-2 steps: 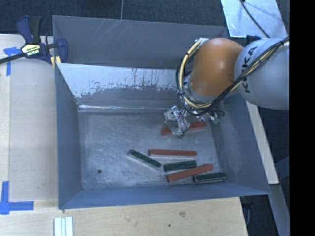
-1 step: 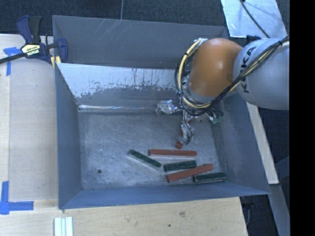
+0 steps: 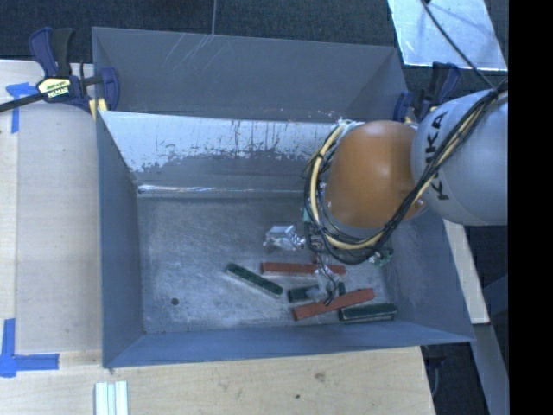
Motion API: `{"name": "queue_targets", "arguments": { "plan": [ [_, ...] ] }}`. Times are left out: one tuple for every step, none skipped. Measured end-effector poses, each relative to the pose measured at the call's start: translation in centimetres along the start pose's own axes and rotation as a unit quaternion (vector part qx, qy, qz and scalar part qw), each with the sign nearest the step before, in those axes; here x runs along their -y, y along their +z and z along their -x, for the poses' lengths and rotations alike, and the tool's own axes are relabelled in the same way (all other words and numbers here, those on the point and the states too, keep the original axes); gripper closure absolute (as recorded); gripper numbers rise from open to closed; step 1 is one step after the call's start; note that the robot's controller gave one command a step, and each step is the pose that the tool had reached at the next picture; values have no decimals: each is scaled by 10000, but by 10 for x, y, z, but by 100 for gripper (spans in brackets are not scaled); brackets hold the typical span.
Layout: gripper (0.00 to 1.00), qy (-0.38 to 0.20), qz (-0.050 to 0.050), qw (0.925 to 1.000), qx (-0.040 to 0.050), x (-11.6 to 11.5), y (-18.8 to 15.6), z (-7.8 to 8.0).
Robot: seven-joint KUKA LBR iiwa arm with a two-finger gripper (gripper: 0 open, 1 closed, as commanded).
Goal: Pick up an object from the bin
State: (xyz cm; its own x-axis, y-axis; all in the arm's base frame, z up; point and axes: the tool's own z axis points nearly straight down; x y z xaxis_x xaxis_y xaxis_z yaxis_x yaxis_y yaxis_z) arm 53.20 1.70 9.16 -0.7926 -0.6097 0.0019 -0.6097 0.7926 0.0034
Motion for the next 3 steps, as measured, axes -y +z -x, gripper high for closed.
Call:
{"name": "queue_targets", "arguments": {
  "plan": [
    [0,873,-18,9962,16,-16,13,-28],
    [100,861,-23,9963,33,-16,12,-27],
    [0,859,-21,9963,24,-16,13,-27]
  ]
}}
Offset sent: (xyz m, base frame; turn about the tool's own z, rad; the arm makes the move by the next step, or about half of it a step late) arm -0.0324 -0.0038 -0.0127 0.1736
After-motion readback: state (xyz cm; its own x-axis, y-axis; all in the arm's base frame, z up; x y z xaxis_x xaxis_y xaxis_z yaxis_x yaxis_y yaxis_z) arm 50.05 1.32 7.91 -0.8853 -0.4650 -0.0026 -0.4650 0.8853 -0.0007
